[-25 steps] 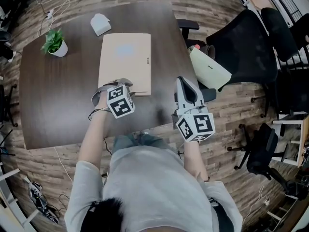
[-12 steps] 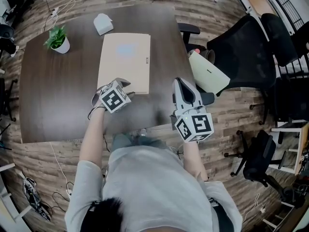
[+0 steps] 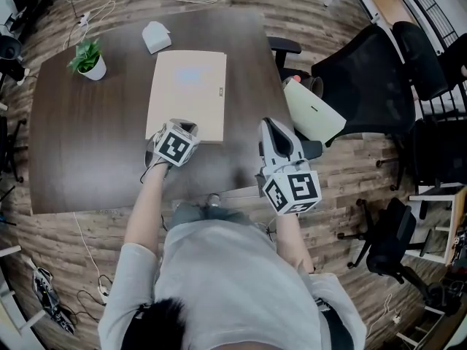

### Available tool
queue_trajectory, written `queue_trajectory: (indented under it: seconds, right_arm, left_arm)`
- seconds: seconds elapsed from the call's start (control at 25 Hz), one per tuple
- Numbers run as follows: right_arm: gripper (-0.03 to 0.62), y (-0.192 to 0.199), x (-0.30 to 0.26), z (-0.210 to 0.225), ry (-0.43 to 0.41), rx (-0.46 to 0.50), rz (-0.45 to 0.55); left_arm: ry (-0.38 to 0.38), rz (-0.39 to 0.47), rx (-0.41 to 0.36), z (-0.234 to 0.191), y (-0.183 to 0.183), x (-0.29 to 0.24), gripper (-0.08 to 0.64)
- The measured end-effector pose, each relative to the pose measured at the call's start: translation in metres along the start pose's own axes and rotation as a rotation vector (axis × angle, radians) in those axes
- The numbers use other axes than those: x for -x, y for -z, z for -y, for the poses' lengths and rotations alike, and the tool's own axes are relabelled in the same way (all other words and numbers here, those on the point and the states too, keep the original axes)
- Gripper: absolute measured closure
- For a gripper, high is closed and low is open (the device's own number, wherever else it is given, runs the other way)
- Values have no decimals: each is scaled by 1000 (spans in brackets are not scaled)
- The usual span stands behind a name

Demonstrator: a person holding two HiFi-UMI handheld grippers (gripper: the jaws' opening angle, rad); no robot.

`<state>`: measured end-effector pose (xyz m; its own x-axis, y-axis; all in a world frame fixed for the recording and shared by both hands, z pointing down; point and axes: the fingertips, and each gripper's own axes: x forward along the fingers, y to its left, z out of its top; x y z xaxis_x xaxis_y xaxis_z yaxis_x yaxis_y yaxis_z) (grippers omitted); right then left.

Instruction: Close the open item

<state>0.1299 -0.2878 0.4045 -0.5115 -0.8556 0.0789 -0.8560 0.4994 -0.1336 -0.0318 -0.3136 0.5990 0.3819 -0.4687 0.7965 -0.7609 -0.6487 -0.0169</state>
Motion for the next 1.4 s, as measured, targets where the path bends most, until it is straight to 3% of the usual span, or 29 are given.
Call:
queue_trajectory:
  seconds: [0.16, 0.24, 0.52, 0.88, 1.4]
  right_arm:
    - [578, 2, 4, -1, 5, -4, 2]
    - [578, 2, 4, -5, 6, -4, 1]
    - [578, -4, 11, -20, 15, 11, 12]
    - [578, -10, 20, -46, 38, 29, 25]
    - [578, -19, 56, -102, 52, 76, 50]
  left_arm:
    - [-75, -103, -171, 6, 1, -4, 552]
    - [-83, -96, -185, 6, 1, -5, 552]
    - [-76, 162, -6, 3, -5, 22, 552]
    - [-88, 442, 62, 13, -21, 110, 552]
    - [-187, 729, 155, 17, -13, 244, 551]
